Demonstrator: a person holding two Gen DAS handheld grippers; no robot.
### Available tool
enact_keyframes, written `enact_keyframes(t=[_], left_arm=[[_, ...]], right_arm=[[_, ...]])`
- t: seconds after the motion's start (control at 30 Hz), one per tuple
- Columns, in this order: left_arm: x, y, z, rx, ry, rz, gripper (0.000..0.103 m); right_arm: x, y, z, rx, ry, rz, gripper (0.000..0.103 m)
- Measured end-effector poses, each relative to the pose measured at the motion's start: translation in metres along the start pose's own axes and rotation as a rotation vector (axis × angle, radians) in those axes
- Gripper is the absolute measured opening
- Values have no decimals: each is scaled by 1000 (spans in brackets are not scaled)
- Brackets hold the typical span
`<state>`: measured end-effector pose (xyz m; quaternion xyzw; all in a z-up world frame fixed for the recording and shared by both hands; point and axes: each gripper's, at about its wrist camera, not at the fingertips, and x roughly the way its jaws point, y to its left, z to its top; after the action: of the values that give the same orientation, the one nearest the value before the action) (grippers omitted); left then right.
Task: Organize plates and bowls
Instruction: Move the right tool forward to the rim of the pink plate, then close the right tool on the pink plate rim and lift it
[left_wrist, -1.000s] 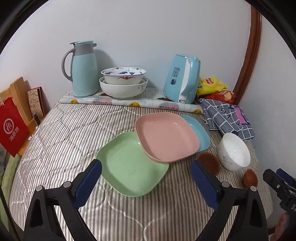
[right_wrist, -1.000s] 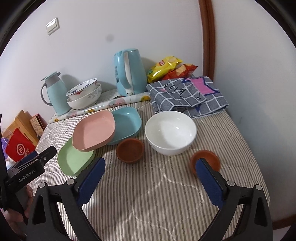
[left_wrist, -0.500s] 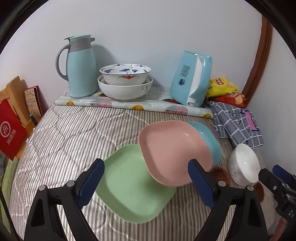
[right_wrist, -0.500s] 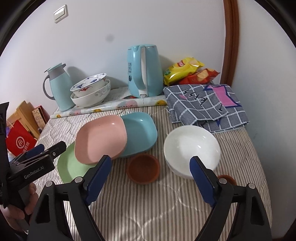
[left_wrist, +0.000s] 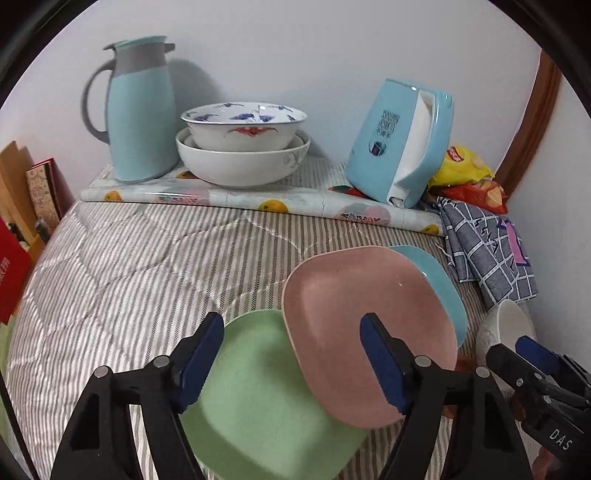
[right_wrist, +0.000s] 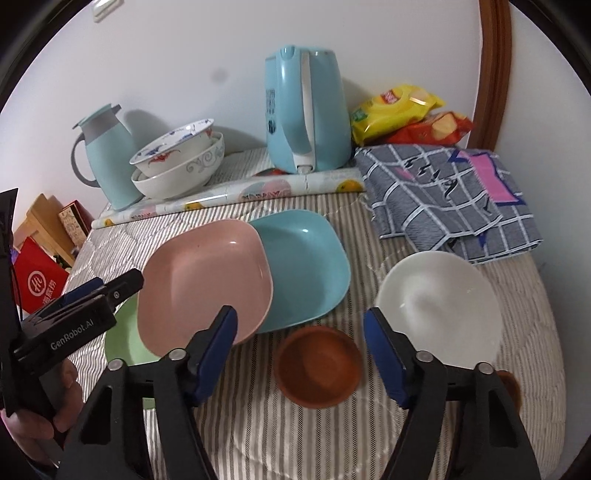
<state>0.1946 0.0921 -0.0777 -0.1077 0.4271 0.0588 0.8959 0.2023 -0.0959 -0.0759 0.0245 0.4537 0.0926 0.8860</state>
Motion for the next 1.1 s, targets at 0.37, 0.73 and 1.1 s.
enact_keyframes(t=[0.37,0.73,1.1], left_arm=[[38,3,7,16,53,-57,68],[56,3,11,39,81,-91,52],[59,5,11,48,97,-133,15]], right_arm=[[37,11,4,10,60,-37,69],[57,21,10,-12,110,-83,63],[68,30,14,-44,141,-87,17]])
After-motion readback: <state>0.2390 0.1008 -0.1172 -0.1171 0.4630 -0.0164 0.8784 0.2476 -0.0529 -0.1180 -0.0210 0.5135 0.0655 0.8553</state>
